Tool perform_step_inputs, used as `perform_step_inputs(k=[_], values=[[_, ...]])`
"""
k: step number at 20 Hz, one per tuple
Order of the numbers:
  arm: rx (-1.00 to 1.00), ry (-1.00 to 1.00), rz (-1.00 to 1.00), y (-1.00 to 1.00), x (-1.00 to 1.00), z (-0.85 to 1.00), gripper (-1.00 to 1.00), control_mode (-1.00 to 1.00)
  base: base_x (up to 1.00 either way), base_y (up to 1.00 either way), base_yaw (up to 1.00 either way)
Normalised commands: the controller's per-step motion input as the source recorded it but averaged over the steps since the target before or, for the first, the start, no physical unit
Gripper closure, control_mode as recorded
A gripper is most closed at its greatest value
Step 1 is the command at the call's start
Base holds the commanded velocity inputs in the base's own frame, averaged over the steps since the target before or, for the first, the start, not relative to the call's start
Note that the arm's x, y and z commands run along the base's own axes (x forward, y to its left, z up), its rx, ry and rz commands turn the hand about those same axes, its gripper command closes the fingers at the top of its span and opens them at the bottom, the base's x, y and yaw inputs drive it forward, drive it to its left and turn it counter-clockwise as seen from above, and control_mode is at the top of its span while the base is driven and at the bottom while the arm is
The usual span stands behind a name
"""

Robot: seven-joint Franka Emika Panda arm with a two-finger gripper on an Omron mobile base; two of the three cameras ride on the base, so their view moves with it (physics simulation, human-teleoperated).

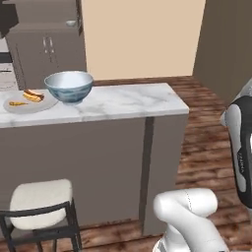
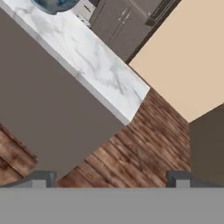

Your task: Take the smaller bowl and place it next to the appetizer plate on the dining counter , and place the larger bowl next to the plate with cooked food.

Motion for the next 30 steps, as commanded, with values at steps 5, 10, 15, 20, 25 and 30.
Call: perform_step_inputs(k=[5, 10, 15, 20, 25, 30], values=[[0.00, 0.00, 0.00, 0.00, 0.00, 0.00, -1.00, 1.00, 0.01, -1.00, -0.14], [0.00, 0.00, 0.00, 0.00, 0.00, 0.00, -1.00, 1.00, 0.07, -1.00, -0.03], [0.00, 0.00, 0.00, 0.00, 0.00, 0.00, -1.00, 1.00, 0.25, -1.00, 0.00], [0.00, 0.00, 0.00, 0.00, 0.00, 0.00, -1.00, 1.00, 0.90, -0.70, 0.04], [0.00, 0.00, 0.00, 0.00, 0.00, 0.00, -1.00, 1.00, 1.00, -0.11, 0.14], [0.00, 0.00, 0.00, 0.00, 0.00, 0.00, -1.00, 1.00, 1.00, 0.00, 0.13]])
